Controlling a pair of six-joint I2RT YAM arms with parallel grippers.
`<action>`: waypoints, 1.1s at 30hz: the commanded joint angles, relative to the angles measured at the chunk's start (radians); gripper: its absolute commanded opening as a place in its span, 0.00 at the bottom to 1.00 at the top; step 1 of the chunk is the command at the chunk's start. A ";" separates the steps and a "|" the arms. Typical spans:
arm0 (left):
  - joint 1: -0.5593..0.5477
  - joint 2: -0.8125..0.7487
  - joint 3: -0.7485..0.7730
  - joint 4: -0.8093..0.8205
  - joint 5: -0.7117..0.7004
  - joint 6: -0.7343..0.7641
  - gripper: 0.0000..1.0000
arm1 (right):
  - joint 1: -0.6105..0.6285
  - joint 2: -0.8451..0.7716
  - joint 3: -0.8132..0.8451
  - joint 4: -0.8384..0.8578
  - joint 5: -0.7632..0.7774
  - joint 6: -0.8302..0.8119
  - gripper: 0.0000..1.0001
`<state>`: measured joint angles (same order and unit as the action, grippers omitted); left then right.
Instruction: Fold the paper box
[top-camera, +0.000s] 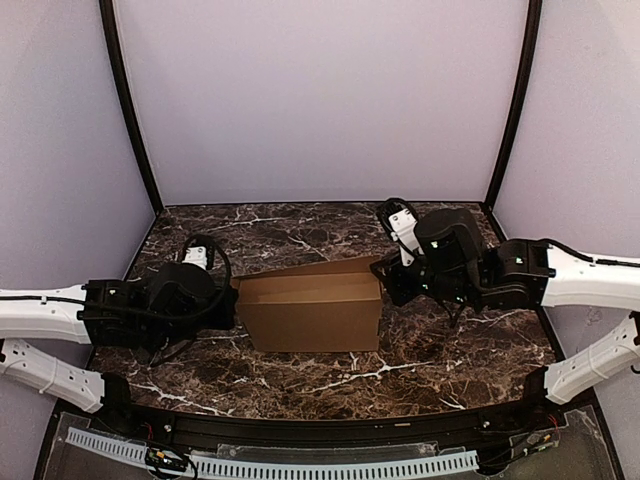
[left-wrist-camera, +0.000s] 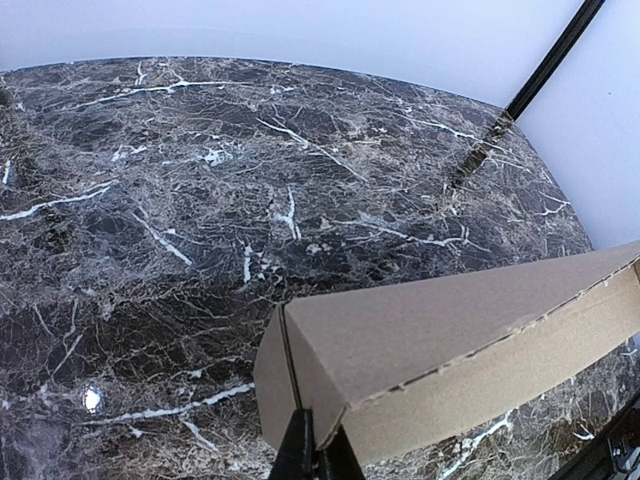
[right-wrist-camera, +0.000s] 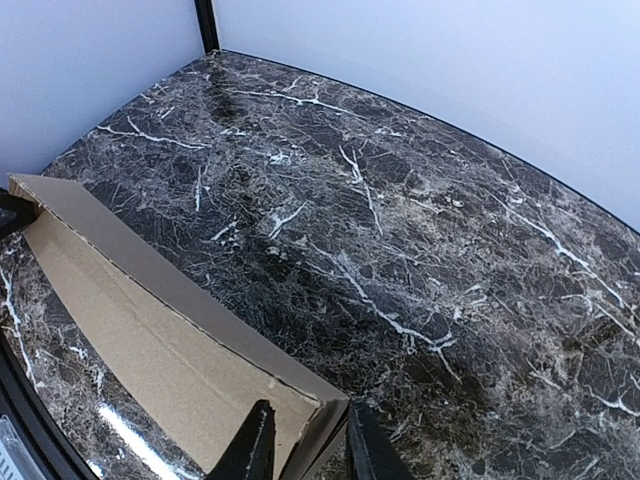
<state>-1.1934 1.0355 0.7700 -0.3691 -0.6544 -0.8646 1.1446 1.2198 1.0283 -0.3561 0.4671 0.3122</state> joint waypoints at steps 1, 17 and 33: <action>-0.012 0.029 -0.010 -0.146 0.028 -0.036 0.01 | -0.005 -0.008 -0.025 -0.033 0.017 0.054 0.21; -0.020 0.063 0.009 -0.143 -0.001 -0.088 0.01 | 0.019 -0.004 -0.052 -0.025 -0.046 0.165 0.25; -0.024 0.090 0.012 -0.126 -0.001 -0.095 0.01 | 0.066 -0.034 -0.061 -0.065 -0.018 0.223 0.21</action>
<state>-1.2114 1.0882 0.8032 -0.3923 -0.7177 -0.9325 1.1973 1.2034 0.9756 -0.4152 0.4282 0.5137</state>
